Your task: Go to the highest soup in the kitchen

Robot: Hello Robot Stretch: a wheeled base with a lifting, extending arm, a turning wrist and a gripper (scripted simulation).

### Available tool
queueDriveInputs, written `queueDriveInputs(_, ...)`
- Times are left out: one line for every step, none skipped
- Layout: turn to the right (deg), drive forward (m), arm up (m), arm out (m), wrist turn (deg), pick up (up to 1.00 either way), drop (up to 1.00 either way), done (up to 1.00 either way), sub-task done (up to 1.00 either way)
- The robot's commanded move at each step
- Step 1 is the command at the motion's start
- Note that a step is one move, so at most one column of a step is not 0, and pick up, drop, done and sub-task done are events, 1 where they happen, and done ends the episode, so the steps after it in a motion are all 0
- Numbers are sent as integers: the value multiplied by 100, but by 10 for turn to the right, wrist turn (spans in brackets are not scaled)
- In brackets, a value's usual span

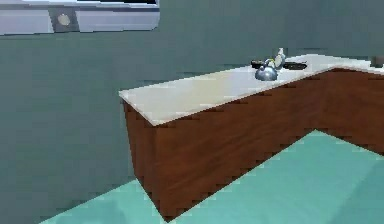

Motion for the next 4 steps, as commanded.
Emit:
queueDriveInputs(-30,0,0,0,0,0,0,0,0)
queueDriveInputs(0,35,0,0,0,0,0,0,0)
queueDriveInputs(450,0,0,0,0,0,0,0,0)
queueDriveInputs(0,100,0,0,0,0,0,0,0)
